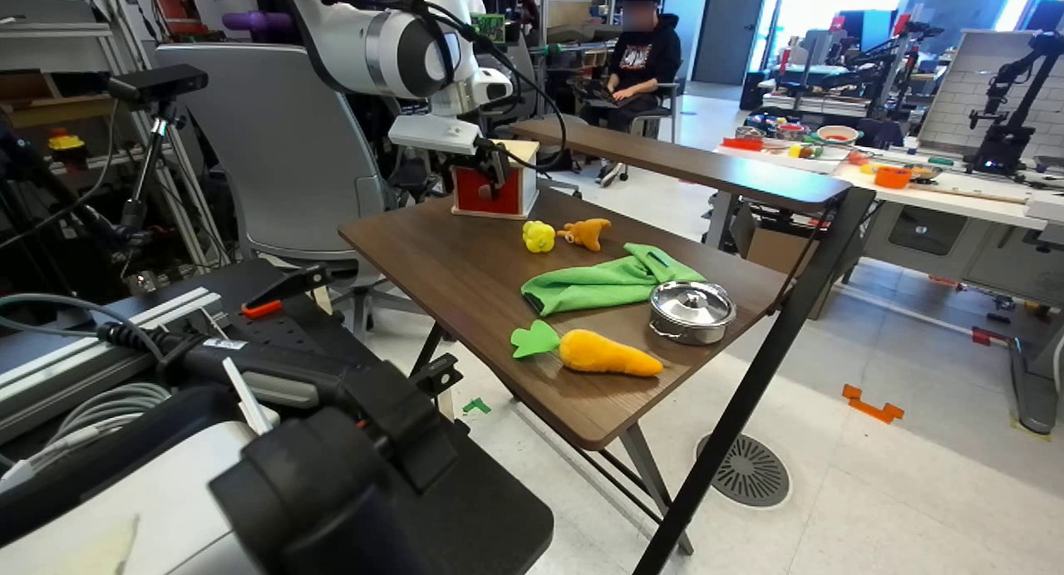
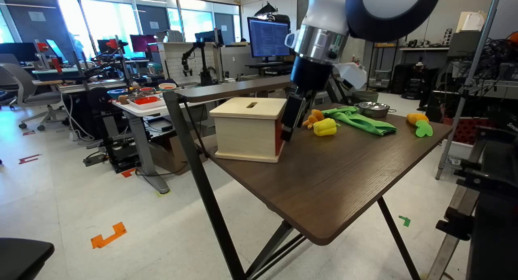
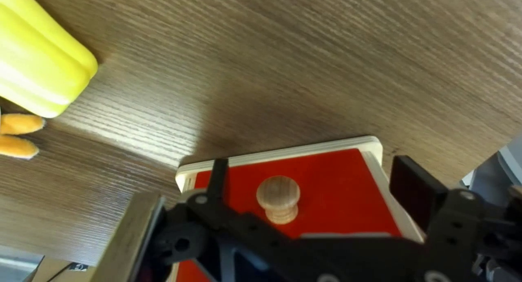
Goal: Open the drawer
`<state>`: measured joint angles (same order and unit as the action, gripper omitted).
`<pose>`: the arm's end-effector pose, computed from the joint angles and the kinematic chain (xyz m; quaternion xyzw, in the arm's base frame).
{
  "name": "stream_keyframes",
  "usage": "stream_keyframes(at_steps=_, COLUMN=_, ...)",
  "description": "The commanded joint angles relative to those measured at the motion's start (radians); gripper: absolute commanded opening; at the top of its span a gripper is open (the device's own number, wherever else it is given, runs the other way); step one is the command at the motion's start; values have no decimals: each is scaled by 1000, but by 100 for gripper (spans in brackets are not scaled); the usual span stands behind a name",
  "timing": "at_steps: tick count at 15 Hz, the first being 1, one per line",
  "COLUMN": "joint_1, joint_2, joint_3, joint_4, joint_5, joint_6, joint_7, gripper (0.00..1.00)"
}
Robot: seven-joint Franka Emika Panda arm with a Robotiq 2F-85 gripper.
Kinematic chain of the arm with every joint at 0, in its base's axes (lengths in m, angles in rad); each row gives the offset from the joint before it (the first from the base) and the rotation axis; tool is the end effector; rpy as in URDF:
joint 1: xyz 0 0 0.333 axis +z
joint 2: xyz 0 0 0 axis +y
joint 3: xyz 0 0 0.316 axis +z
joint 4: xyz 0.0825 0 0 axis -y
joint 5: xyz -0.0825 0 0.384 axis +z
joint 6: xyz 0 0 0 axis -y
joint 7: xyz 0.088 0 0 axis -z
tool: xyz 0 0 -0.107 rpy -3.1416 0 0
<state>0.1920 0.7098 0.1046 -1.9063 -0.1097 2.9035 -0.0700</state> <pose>0.6186 0.1918 0.1529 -0.9660 -0.2131 -0.1439 0.0278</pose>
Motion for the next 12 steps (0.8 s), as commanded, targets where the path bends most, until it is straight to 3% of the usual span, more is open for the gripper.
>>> stream_keyframes(at_steps=1, joint_1=-23, joint_2=4, joint_3=9, joint_4=-2, joint_5=-10, joint_6=50, joint_7=-35, gripper=74)
stream_keyframes(at_steps=10, joint_1=-35, joint_2=5, joint_3=8, joint_4=-10, joint_5=-5, joint_6=61, joint_7=-50, gripper=6)
stream_keyframes(at_steps=12, joint_1=-28, joint_2=-14, joint_3=1, joint_4=-33, joint_5=-1, joint_6=53, joint_7=-33, gripper=7)
